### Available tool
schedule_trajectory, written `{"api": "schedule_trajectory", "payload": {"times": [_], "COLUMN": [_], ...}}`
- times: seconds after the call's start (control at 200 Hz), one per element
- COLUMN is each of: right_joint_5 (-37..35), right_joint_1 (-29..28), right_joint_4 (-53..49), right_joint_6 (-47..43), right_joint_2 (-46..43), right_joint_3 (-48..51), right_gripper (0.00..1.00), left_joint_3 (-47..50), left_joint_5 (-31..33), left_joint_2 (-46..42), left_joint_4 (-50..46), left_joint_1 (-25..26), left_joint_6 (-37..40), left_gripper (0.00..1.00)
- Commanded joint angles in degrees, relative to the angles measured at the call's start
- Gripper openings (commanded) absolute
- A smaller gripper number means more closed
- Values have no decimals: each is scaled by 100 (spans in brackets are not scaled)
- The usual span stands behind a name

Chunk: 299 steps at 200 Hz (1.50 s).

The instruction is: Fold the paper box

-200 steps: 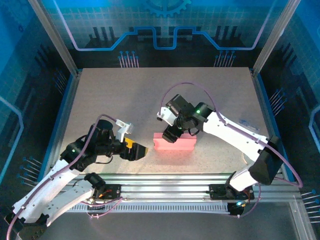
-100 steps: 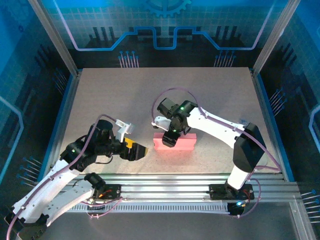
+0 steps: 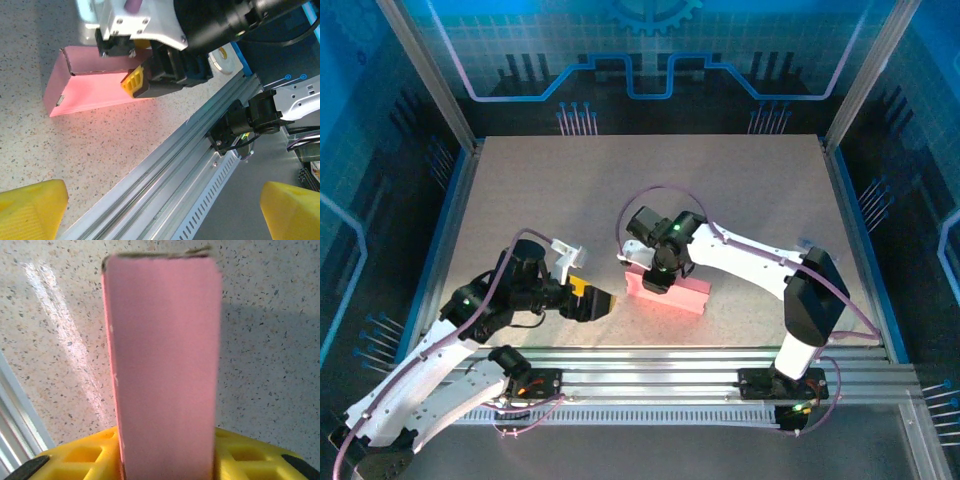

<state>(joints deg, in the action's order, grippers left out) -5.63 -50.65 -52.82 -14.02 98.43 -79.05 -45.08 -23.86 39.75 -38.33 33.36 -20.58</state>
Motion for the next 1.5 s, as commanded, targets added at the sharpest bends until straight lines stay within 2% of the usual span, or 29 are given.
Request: {"api": "schedule_trajectory", "payload": {"times": [0.0,0.155,0.235,0.32,0.505,0.74,0.886,1.016,1.186,1.366,1.491], "right_joint_5": [-309,-517,-808,-1157,-2347,-3226,-3744,-3815,-4282,-4748,-4557], "right_joint_1": [-100,-110,-120,-120,-147,-366,-535,-677,-901,-1051,-1077], "right_joint_4": [257,440,549,679,826,1097,1194,1450,1841,2455,2531], "right_joint_6": [-30,6,40,104,257,134,49,108,142,0,29], "right_joint_2": [-140,-173,-217,-289,-177,274,823,1067,1372,1437,1320], "right_joint_3": [184,282,285,278,189,58,-89,-70,-29,208,286], "right_gripper": [43,39,33,32,31,30,30,33,37,47,55], "left_joint_3": [37,39,40,34,33,67,78,78,78,79,92], "left_joint_5": [-54,-84,-62,31,672,1782,1872,1867,1846,1822,1789], "left_joint_2": [-118,-234,-307,-398,-698,-1181,-1224,-1224,-1216,-1215,-1217], "left_joint_4": [0,36,55,75,13,-157,-169,-172,-160,-168,-160], "left_joint_1": [-23,-23,-22,-17,-15,-22,-16,-18,-21,-18,-15], "left_joint_6": [99,101,113,88,19,-138,-167,-167,-184,-161,-194], "left_gripper": [99,99,99,99,99,99,99,99,99,99,99]}}
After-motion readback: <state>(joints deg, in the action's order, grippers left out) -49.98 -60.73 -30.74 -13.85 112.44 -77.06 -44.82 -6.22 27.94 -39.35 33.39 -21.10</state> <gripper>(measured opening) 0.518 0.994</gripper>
